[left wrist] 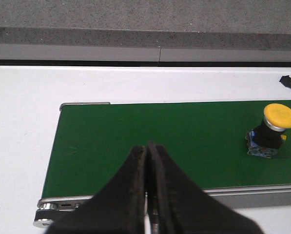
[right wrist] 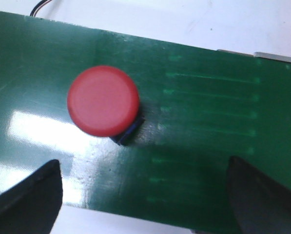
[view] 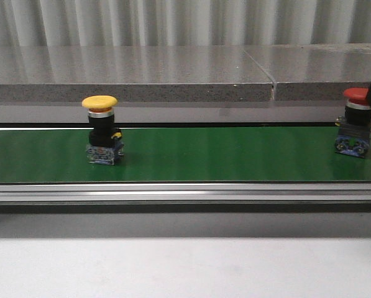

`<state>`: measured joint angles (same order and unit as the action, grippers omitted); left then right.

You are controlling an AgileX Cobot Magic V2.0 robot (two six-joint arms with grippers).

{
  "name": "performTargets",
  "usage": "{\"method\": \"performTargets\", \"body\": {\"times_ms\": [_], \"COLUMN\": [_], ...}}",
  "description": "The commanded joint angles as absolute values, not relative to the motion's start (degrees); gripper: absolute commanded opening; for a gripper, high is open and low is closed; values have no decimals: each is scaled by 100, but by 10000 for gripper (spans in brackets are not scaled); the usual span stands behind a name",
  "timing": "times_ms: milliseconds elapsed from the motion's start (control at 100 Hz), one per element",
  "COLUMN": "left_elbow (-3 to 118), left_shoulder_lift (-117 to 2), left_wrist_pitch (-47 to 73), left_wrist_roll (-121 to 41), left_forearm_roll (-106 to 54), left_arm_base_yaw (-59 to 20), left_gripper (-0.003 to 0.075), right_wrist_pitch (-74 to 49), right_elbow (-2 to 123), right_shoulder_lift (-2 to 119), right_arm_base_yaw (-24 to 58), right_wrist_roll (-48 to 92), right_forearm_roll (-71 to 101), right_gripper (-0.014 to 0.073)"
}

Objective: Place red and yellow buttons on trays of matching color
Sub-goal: 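Lower the right gripper onto the red button at the belt end and grasp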

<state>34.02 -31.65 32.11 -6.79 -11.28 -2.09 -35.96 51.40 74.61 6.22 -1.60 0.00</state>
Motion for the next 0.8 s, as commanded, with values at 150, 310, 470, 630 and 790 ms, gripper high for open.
{"method": "performTargets", "body": {"times_ms": [150,310,470,630,790], "left_elbow": [3547,3547,3547,3547,3547], "left_shoulder_lift": [-3165,-3165,-3165,-3165,-3165], "left_wrist_pitch": [2800,2800,2800,2800,2800], "left_wrist_roll": [-691,-691,-691,-691,-691], "left_forearm_roll": [-1224,-1224,-1224,-1224,-1224], "left_arm_base_yaw": [-250,-250,-250,-250,-250], "left_gripper": [-20,-20,-20,-20,-20], "right_wrist_pitch": [-3071,-3144,-3654,-4418,-4878], "right_elbow": [5807,6082,6254,6740,7394], "right_shoulder_lift": [8136,8482,8520,8520,8520], "right_arm_base_yaw": [634,634,622,435,-19], "right_wrist_roll": [-108,-108,-108,-108,-108], "right_forearm_roll": [0,0,-88,-306,-318], "right_gripper": [663,505,176,77,78]}}
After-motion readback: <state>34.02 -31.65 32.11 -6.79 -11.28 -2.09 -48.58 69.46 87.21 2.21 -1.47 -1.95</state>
